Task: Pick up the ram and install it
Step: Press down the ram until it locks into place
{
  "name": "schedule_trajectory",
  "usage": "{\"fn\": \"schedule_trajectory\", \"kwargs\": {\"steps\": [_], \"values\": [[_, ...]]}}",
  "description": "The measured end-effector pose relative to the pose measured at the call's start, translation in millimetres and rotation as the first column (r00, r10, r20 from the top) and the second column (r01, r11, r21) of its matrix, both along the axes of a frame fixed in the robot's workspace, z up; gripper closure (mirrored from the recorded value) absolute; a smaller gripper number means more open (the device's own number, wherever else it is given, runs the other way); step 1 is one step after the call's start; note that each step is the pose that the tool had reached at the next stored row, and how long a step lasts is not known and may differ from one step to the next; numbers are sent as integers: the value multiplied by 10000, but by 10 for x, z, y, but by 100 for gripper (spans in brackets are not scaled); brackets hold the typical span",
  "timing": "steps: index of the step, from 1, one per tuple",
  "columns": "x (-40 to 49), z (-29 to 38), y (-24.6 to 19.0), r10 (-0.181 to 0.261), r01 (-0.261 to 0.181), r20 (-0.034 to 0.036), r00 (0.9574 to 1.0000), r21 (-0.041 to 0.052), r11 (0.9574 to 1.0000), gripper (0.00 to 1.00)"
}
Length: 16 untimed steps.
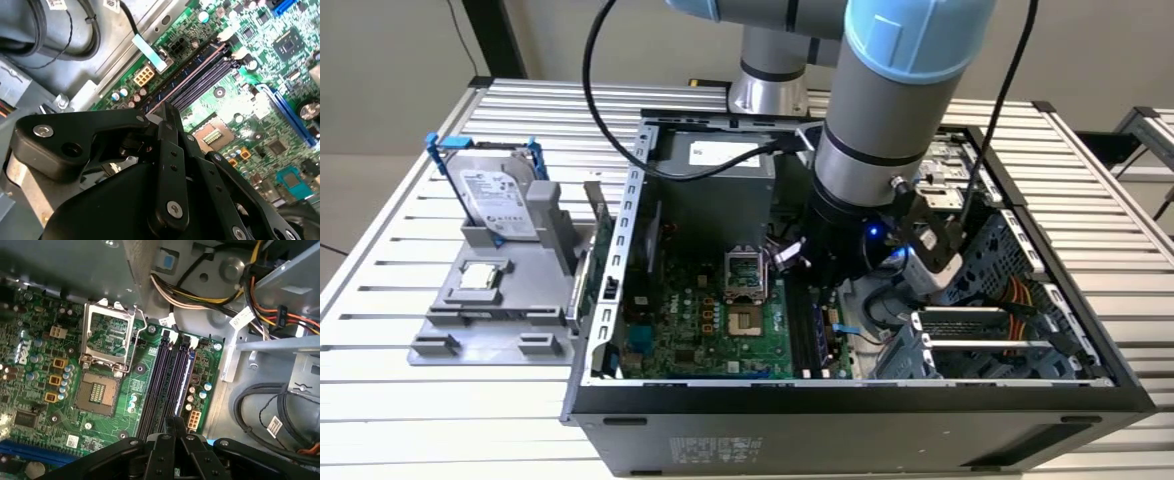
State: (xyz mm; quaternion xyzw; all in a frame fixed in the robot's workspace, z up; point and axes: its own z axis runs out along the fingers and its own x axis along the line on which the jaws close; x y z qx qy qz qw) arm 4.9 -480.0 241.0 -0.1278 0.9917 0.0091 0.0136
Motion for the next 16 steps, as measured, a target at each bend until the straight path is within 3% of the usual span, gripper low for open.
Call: {"fn": "schedule_trajectory", "kwargs": {"steps": [8,16], "values": [[4,0,0,1147,-1147,3,9934,30,9934,100],[15,0,0,2037,-2037,5,9790,40,9790,100]]}}
